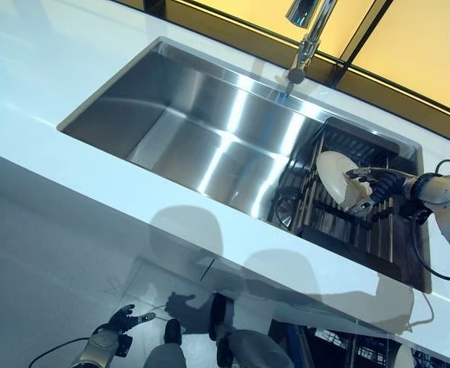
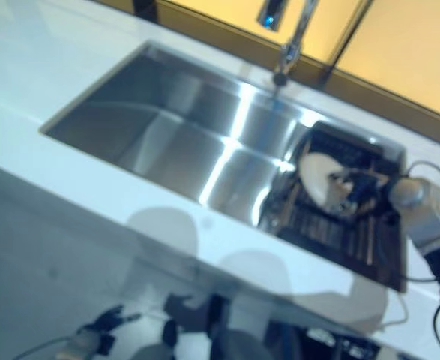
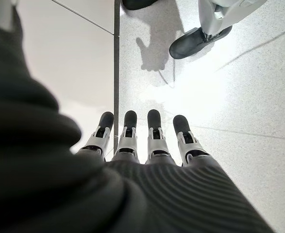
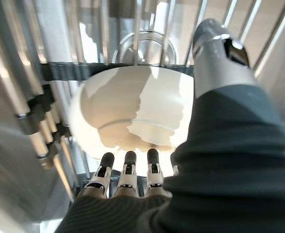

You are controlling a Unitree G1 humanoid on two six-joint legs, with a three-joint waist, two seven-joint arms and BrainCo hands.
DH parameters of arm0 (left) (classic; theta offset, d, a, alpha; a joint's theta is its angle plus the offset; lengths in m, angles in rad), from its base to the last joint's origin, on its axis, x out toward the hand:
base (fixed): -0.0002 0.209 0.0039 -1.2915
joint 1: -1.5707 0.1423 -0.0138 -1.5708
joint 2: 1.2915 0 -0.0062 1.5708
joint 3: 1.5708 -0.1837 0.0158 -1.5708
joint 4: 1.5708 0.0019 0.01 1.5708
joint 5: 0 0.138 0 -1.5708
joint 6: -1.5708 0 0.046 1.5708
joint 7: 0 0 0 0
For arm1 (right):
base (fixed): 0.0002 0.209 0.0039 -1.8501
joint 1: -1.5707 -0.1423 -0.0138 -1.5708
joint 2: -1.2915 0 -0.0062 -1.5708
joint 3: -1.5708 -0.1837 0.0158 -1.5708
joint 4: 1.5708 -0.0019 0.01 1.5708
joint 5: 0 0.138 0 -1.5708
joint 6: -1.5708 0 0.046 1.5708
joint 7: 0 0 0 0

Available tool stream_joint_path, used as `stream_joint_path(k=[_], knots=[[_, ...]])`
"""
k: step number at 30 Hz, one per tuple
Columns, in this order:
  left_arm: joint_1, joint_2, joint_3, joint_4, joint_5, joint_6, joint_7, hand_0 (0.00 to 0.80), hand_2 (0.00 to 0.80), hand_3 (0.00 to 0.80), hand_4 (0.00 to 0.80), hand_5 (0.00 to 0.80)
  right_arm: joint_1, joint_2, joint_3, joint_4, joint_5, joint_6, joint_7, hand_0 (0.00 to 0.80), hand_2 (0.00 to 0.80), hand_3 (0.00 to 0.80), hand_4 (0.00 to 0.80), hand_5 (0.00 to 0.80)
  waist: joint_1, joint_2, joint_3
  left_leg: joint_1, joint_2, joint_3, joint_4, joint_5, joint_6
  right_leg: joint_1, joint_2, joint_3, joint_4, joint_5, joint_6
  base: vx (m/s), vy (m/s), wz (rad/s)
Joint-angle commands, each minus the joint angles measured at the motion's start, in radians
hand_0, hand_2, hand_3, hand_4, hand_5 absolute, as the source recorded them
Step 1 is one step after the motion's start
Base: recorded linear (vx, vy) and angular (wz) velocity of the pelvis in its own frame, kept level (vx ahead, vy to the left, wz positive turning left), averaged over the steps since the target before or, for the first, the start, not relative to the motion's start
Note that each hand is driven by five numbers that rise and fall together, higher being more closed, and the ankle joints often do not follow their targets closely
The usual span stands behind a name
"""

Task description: Take plates into dishwasher

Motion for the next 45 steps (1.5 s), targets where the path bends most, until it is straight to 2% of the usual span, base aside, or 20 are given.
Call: stream_joint_path(k=[1,7,18,22,29,35,43,45], knots=[[-0.016,-0.01,0.009,0.009,-0.035,-0.015,0.018,0.0,0.0,0.0,0.0,0.0,-0.029,0.019,-0.083,-0.035,0.067,0.047,-0.098,0.0,0.0,0.0,0.0,0.0,0.005,0.024,0.005,-0.028,-0.017,0.091,-0.021,-0.069,0.067,0.066,0.037,0.004,0.059,-0.197,0.071,-0.01,0.038,0.0],[-0.022,-0.02,0.005,0.016,-0.051,-0.018,0.02,0.0,0.0,0.0,0.0,0.0,0.044,0.086,-0.151,-0.127,0.136,0.098,-0.207,0.0,0.0,0.0,0.0,0.0,-0.007,0.03,0.01,-0.03,-0.016,0.096,-0.017,-0.073,0.072,0.059,0.037,0.013,0.068,-0.198,0.074,-0.012,0.039,-0.02],[-0.05,-0.052,-0.005,0.027,-0.09,-0.023,0.04,0.0,0.0,0.0,0.0,0.0,0.18,0.243,-0.225,-0.292,0.197,0.097,-0.447,0.0,0.0,0.0,0.0,0.0,-0.032,0.048,0.032,-0.042,-0.015,0.107,-0.003,-0.084,0.083,0.036,0.036,0.033,0.09,-0.202,0.078,-0.019,0.043,-0.05],[-0.056,-0.058,-0.009,0.027,-0.104,-0.023,0.044,0.0,0.0,0.0,0.0,0.0,0.213,0.273,-0.229,-0.327,0.142,0.057,-0.492,0.0,0.0,0.0,0.0,0.0,-0.04,0.053,0.04,-0.047,-0.015,0.11,0.004,-0.087,0.086,0.029,0.036,0.037,0.1,-0.203,0.08,-0.024,0.04,-0.01],[-0.068,-0.077,-0.024,0.026,-0.132,-0.025,0.061,0.0,0.0,0.0,0.0,0.0,0.234,0.316,-0.228,-0.371,0.045,-0.02,-0.646,0.0,0.0,0.0,0.0,0.0,-0.047,0.065,0.052,-0.055,-0.017,0.108,0.013,-0.094,0.093,0.018,0.036,0.046,0.11,-0.207,0.084,-0.023,0.039,-0.01],[-0.081,-0.098,-0.036,0.034,-0.145,-0.038,0.073,0.0,0.0,0.0,0.0,0.0,0.229,0.341,-0.2,-0.4,-0.063,-0.055,-0.754,0.0,0.0,0.0,0.0,0.0,-0.044,0.078,0.06,-0.066,-0.021,0.101,0.017,-0.095,0.098,0.008,0.034,0.049,0.119,-0.21,0.086,-0.023,0.038,-0.02],[-0.083,-0.103,-0.031,0.035,-0.151,-0.039,0.074,0.0,0.0,0.0,0.0,0.0,0.276,0.346,-0.161,-0.44,-0.094,-0.066,-0.684,0.0,0.0,0.0,0.0,0.0,-0.042,0.084,0.058,-0.071,-0.026,0.091,0.009,-0.093,0.099,0.002,0.03,0.041,0.119,-0.213,0.089,0.0,0.0,0.0],[-0.081,-0.103,-0.028,0.037,-0.155,-0.041,0.075,0.0,0.0,0.0,0.0,0.0,0.294,0.352,-0.151,-0.44,-0.106,-0.09,-0.685,0.0,0.0,0.0,0.0,0.0,-0.043,0.083,0.056,-0.071,-0.026,0.092,0.008,-0.094,0.099,0.001,0.03,0.041,0.117,-0.212,0.09,0.0,0.0,0.0]])
